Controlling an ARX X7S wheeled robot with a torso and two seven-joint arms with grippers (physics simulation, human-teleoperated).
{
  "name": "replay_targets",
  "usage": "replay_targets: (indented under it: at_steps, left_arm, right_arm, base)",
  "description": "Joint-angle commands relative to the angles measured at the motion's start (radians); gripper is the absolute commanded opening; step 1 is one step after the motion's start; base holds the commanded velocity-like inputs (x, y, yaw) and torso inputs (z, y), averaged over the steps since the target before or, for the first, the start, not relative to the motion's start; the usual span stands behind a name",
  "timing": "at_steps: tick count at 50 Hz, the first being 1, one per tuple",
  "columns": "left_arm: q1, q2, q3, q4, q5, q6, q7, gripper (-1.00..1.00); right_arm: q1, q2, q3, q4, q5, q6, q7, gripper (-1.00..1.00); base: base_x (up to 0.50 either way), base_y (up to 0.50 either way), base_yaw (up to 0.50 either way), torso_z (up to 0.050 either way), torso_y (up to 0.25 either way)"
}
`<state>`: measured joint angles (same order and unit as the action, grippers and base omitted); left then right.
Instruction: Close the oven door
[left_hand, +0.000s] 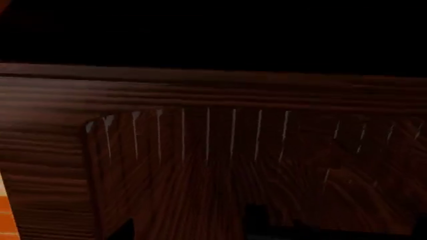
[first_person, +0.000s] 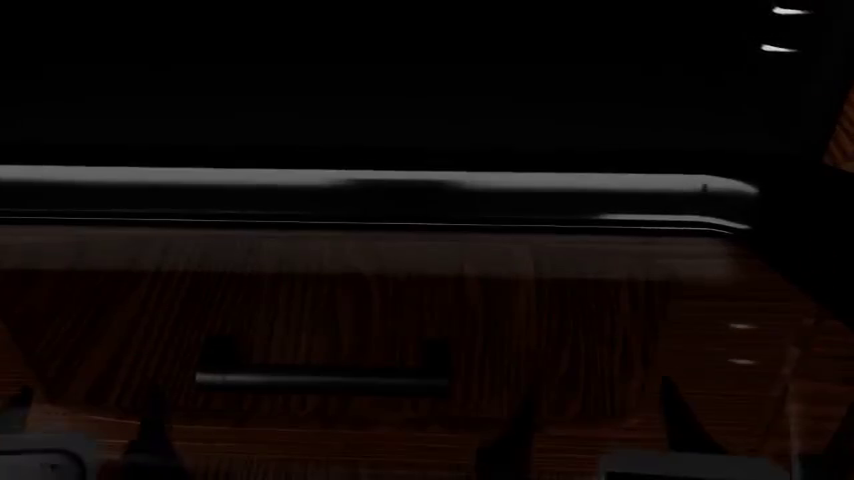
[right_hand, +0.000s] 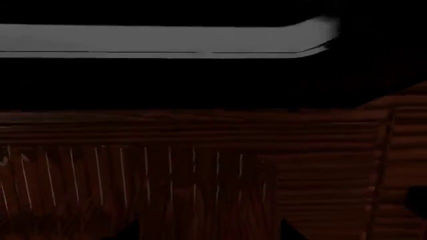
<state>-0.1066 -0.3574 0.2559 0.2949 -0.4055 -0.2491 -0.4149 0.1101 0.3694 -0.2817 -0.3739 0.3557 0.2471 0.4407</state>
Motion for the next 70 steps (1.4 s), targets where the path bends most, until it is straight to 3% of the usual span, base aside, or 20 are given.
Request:
replay_targets:
  at_steps: [1,12,27,28,29,31,49,56,58,61,63,65,68,70]
  left_arm:
    - [-0.111,-0.094,-0.125,0.251,-0.200,-0.259,-0.072,1.00]
    - [-0.368,-0.154,-0.191,0.431,-0.422,-0.558,-0.224,1.00]
    - [-0.787,-0.110,-0.189,0.299,-0.574,-0.765,-0.306,1.00]
    - [-0.937,-0.038,-0.039,0.149,-0.424,-0.720,-0.210,1.00]
    - [-1.087,-0.006,0.031,-0.001,-0.381,-0.711,-0.193,1.00]
    - [-1.116,0.017,0.044,-0.112,-0.355,-0.684,-0.174,1.00]
    - [-1.511,0.199,0.222,-0.957,-0.119,-0.377,0.133,1.00]
    - [-1.709,0.350,0.251,-1.557,-0.047,-0.099,0.289,1.00]
    - [-1.722,0.357,0.308,-1.600,-0.092,-0.091,0.294,1.00]
    - [-1.720,0.357,0.414,-1.601,-0.169,-0.088,0.281,1.00]
    - [-1.731,0.351,0.335,-1.603,-0.236,-0.142,0.311,1.00]
    - [-1.729,0.353,0.337,-1.602,-0.207,-0.125,0.311,1.00]
    - [-1.742,0.325,0.313,-1.571,-0.214,-0.138,0.294,1.00]
    - [-1.666,0.239,0.281,-1.301,-0.276,-0.259,0.213,1.00]
  right_arm:
    - [0.138,0.066,0.080,-0.284,0.164,0.305,0.073,1.00]
    - [0.471,0.107,0.157,-0.461,0.401,0.678,0.183,1.00]
    - [0.808,0.113,0.168,-0.357,0.490,0.793,0.154,1.00]
    - [0.958,0.090,0.039,-0.207,0.352,0.734,0.024,1.00]
    - [1.108,0.082,0.018,-0.057,0.328,0.712,0.000,1.00]
    - [1.185,0.069,0.002,0.115,0.307,0.690,-0.030,1.00]
    - [1.541,-0.059,-0.150,0.891,0.084,0.393,-0.259,1.00]
    - [1.735,-0.186,-0.182,1.510,0.002,0.109,-0.376,1.00]
    - [1.784,-0.220,-0.190,1.676,-0.021,0.026,-0.399,1.00]
    - [1.778,-0.221,-0.174,1.681,-0.037,0.035,-0.401,1.00]
    - [1.779,-0.221,-0.165,1.680,-0.045,0.037,-0.406,1.00]
    - [1.778,-0.218,-0.162,1.671,-0.046,0.036,-0.411,1.00]
    - [1.691,-0.154,-0.149,1.347,-0.005,0.211,-0.368,1.00]
    - [1.635,-0.112,-0.145,1.120,0.018,0.307,-0.331,1.00]
  base:
    - [0.00,0.00,0.00,0.000,0.000]
    - [0.00,0.00,0.00,0.000,0.000]
    - [0.00,0.00,0.00,0.000,0.001]
    - [0.00,0.00,0.00,0.000,0.000]
    - [0.00,0.00,0.00,0.000,0.000]
    - [0.01,0.00,0.00,0.000,0.000]
    - [0.01,0.00,0.00,0.001,0.000]
    - [0.04,0.00,-0.01,0.006,-0.008]
    - [0.04,0.00,0.00,0.011,-0.016]
    - [0.04,0.00,0.00,0.003,-0.016]
    - [0.04,0.00,0.00,0.005,-0.016]
    - [0.04,0.00,0.00,0.000,-0.016]
    - [0.04,0.00,0.00,0.003,-0.016]
    - [0.04,0.00,0.00,0.000,-0.016]
